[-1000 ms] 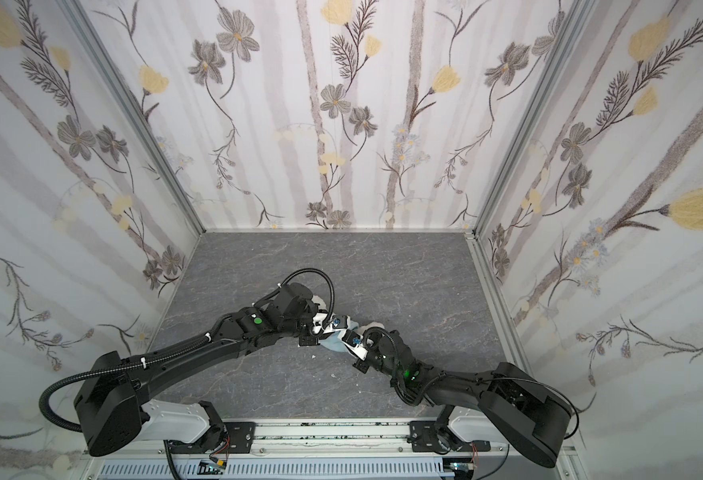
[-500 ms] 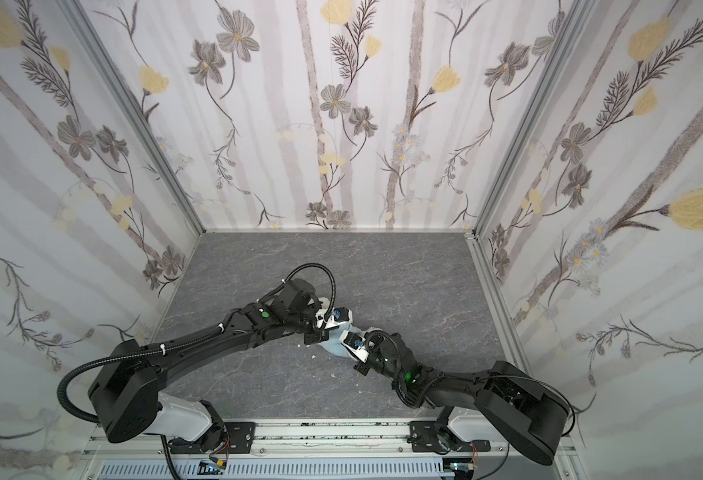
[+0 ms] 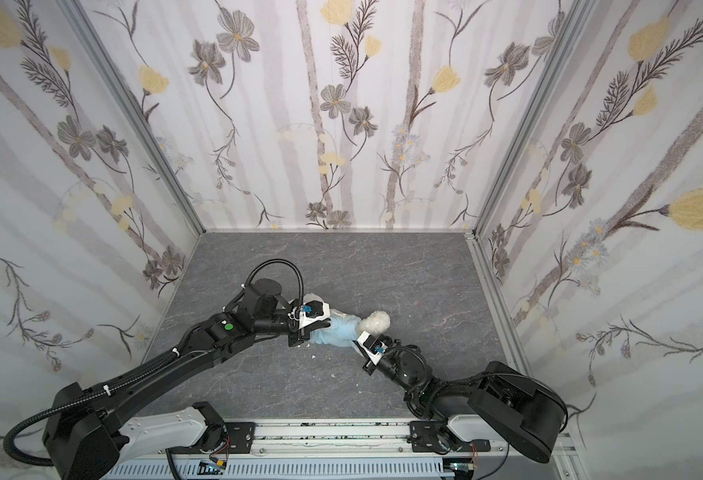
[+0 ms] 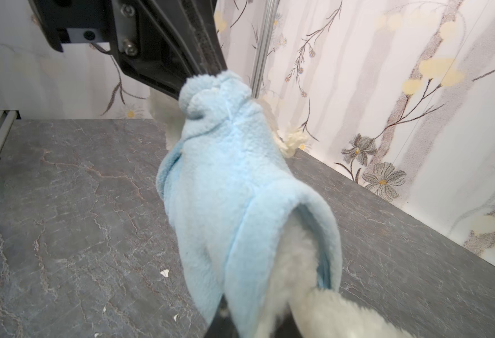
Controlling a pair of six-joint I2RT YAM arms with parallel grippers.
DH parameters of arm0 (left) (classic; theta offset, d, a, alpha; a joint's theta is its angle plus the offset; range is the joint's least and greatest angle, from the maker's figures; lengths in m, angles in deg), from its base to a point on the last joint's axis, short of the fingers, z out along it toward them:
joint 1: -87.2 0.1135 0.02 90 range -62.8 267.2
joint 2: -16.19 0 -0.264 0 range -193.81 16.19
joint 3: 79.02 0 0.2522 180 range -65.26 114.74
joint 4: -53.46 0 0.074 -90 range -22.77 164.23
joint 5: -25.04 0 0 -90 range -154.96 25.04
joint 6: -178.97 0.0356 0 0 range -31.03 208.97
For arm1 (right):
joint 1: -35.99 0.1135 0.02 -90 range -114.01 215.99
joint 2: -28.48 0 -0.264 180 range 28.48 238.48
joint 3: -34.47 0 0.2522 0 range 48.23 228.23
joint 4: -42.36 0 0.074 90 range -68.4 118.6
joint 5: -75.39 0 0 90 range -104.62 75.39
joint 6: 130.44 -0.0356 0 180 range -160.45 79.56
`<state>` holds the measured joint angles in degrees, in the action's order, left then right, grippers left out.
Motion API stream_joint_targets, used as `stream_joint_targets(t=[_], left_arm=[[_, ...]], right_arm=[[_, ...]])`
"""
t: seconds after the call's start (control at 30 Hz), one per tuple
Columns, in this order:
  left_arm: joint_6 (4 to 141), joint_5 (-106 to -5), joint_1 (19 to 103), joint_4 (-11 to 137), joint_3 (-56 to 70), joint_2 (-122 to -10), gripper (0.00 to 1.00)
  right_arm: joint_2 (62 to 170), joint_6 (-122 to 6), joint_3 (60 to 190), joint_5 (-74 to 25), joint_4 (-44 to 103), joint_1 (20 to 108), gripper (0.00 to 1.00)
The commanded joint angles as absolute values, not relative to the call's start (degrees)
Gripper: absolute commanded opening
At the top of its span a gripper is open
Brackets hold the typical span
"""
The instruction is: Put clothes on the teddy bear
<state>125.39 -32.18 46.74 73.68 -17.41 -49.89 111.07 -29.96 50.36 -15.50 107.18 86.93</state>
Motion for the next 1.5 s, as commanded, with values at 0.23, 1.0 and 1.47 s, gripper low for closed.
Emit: stream_joint_targets(t=[0.23,1.0,1.47], left_arm=[[118.45,-29.43,50.23,64.50,-21.76,-45.33,0.00],[131.18,-47.96,42.66,75.49,-17.45,-51.14,0.32],[134.58,-52.38,40.65,82.53,-11.53,-55.69,0.29]], right_arm=[[112.86,-36.40,49.40,-10.89,116.13,86.79,0.00],[109.71,-27.07,56.40,-15.66,98.75,87.15,0.00],[105.04,-16.44,59.87,-18.77,87.09,87.50,0.00]])
